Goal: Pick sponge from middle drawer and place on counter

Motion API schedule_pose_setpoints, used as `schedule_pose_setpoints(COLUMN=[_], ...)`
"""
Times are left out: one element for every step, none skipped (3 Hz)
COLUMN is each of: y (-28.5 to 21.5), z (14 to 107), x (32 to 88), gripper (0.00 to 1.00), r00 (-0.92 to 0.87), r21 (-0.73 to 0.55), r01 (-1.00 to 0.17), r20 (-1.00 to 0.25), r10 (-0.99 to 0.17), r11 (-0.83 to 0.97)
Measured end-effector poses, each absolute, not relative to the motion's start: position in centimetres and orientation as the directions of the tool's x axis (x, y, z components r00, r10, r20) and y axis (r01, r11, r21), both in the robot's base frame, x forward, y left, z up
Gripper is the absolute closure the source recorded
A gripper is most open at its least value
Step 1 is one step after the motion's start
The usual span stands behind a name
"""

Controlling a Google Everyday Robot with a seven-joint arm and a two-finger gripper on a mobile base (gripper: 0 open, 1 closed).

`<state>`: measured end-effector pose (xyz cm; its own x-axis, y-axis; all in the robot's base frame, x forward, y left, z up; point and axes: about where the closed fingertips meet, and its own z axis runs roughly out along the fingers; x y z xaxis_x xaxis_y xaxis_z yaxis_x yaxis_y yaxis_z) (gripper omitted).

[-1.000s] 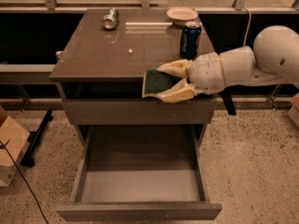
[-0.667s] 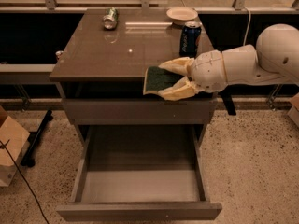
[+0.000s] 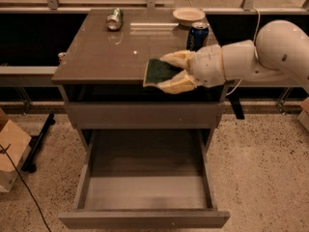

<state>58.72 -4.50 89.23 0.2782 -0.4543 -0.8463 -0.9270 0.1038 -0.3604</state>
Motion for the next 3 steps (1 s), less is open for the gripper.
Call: schedule_pose_setpoints(y=[-3.0, -1.1, 1.2], z=[90.4, 90.4, 89.9], x=[63.5, 68.1, 71.5], gripper=[1.0, 1.0, 1.0], r00=[0.292, 0.262, 0.235], r21=[-0.393, -0.38, -0.367], r01=[-0.907, -0.898, -0.887], r20=[-0.844, -0.867, -0.88], r10=[-0.45, -0.424, -0.412], r11=[0.149, 0.222, 0.278])
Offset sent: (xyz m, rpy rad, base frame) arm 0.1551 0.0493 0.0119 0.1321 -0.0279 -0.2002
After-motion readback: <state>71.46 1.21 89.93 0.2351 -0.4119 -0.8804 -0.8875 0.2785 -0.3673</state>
